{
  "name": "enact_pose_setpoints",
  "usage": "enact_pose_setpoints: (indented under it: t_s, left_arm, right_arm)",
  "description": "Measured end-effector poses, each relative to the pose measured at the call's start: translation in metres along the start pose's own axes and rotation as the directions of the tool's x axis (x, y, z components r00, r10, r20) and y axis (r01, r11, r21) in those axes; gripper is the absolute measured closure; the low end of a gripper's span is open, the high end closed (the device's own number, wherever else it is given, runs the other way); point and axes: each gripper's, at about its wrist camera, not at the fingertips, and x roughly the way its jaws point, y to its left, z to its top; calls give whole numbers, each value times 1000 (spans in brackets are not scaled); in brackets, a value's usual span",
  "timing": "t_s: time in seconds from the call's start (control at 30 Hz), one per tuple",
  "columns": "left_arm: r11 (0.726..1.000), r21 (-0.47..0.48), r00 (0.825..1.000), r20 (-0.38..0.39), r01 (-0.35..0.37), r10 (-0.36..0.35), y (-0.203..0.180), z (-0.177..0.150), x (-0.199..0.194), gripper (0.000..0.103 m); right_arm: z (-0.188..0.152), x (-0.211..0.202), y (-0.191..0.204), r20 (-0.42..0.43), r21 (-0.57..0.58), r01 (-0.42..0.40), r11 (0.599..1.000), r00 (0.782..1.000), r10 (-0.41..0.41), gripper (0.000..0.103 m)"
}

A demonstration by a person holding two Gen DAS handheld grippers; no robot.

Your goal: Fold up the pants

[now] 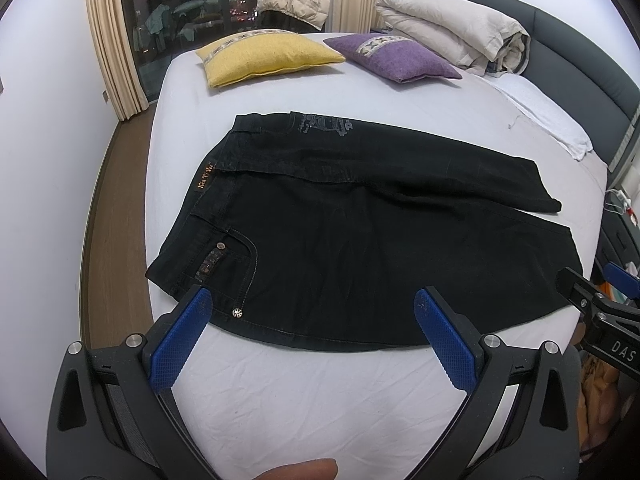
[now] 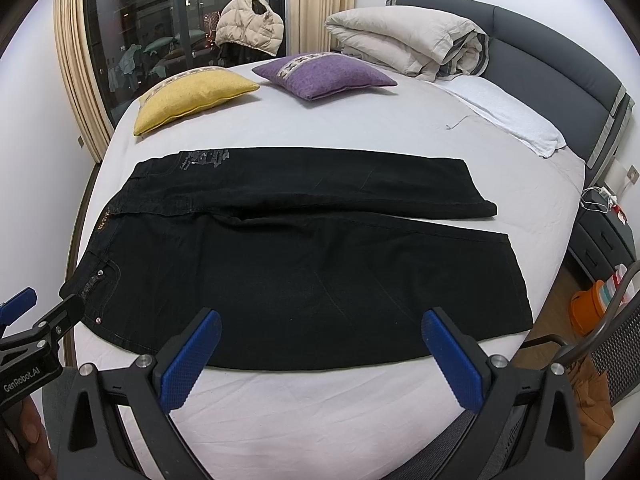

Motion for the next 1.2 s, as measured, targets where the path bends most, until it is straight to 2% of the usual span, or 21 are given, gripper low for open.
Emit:
enact_pose_setpoints:
  t_s: [0.17,0.27,0.37,0.43,0.47,0.57,0.67,0.73,0.83,0.87,0.93,0.97,1.07,1.2]
  left_arm:
    - [999,-12,999,-17,39,-39,6,5,9,0]
    - [995,-28,995,-24,92,-93,17,16,22,0]
    - [991,8,991,11,135,-136,27,37,36,0]
    - [981,0,980,11,196,-196,38,59,51,0]
    - [981,-2,981,2,195,-195,44,72,60,0]
    - [988,97,992,-50,120,-116,50,120,94,0]
    - [974,194,992,-45,120,-114,55,170,133,0]
    - [951,289,993,-65,113,-98,54,205,171,0]
    - [893,431,989,-121,129,-84,49,246,227,0]
    - [875,465,987,-138,136,-80,48,256,243,0]
    - [836,519,978,-185,179,-94,45,276,276,0]
    - [817,543,974,-207,192,-91,44,283,291,6]
    - [773,575,950,-294,266,-108,41,294,327,23]
    - [741,568,906,-402,359,-131,43,305,368,26]
  right_arm:
    - [8,7,-4,-9,-18,-32,999,999,32,0]
    - [16,9,-6,14,-61,-110,992,994,111,0]
    - [32,14,-11,53,-120,-199,973,977,207,0]
    - [51,24,-15,64,-160,-246,956,964,259,0]
    - [60,29,-17,73,-185,-266,946,956,283,0]
    - [90,49,-19,87,-251,-313,916,935,343,0]
    - [122,80,-20,54,-309,-401,862,898,437,1]
    - [144,105,-16,3,-361,-465,808,866,499,7]
    - [173,138,-10,-60,-412,-521,747,834,548,16]
    - [182,149,-9,-79,-425,-535,730,825,559,20]
    - [201,176,-9,-121,-435,-560,705,812,571,21]
    - [209,186,-11,-133,-433,-571,698,806,577,21]
    - [230,217,-14,-165,-422,-595,684,792,588,23]
    - [245,250,-14,-190,-418,-615,669,779,597,25]
